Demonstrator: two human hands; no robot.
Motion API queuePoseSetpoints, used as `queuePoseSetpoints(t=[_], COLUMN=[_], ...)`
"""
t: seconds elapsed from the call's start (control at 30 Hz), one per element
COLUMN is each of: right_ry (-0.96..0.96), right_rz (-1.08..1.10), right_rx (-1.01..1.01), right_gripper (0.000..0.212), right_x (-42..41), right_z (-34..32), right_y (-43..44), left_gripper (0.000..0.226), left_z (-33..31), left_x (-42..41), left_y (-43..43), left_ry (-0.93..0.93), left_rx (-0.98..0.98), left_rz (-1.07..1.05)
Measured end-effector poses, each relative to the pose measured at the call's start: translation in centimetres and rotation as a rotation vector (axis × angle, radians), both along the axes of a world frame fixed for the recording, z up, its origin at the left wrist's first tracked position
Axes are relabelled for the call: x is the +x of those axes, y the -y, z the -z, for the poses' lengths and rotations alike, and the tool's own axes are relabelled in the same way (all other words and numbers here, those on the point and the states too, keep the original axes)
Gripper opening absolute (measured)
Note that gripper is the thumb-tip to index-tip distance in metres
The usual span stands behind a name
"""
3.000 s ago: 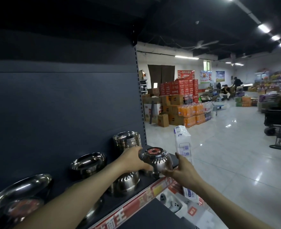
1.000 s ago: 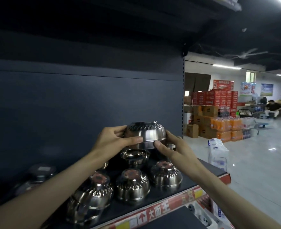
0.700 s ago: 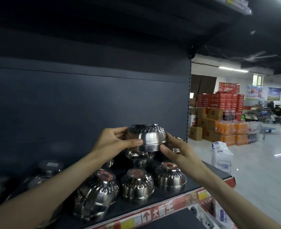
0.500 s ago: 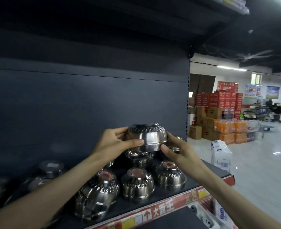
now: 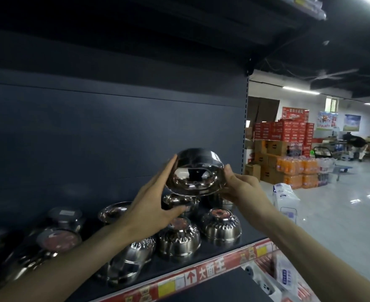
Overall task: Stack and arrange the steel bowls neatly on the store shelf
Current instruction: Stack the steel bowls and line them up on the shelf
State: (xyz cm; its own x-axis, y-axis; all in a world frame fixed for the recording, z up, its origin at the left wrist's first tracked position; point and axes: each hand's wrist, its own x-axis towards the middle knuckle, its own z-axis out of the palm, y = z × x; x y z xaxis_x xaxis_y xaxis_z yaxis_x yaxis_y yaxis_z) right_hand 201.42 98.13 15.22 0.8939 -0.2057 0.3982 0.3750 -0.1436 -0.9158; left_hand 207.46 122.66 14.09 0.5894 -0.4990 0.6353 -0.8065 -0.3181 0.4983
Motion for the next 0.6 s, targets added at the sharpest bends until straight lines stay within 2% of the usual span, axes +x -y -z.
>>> queuePoseSetpoints(t=[0.1, 0.23, 0.33, 0.47, 0.6], right_ry=[-0.047, -0.081, -0.1, -0.118, -0.135], right_rz=[-0.003, 0.037, 0.088, 0.112, 0.087], right_rx=[0.096, 0.117, 0.078, 0.014, -0.012], right_gripper=[0.05, 0.056, 0.063, 0.085, 0.079], right_x=[-0.3, -0.6, -0.7, -0.4, -0.6], right_z=[-0.8, -1.6, -1.8, -1.4, -1.1], right_y=[-0.2, -0.3, -0.4, -0.6, -1.0], left_gripper=[0.132, 0.135, 0.135, 0.131, 0.131], left_z=[0.7, 1.3, 1.3, 1.0, 0.3], left_x=[0.5, 1.7, 2.2, 2.4, 2.6], left_y=[-0.1, -0.6, -0.9, -1.2, -1.6], left_ry=[0.074, 0.166, 0.175, 0.17, 0.16], left_rx=[0.112, 0.184, 0.153, 0.072, 0.009], left_rz=[-0.039, -0.08, -0.107, -0.106, -0.046])
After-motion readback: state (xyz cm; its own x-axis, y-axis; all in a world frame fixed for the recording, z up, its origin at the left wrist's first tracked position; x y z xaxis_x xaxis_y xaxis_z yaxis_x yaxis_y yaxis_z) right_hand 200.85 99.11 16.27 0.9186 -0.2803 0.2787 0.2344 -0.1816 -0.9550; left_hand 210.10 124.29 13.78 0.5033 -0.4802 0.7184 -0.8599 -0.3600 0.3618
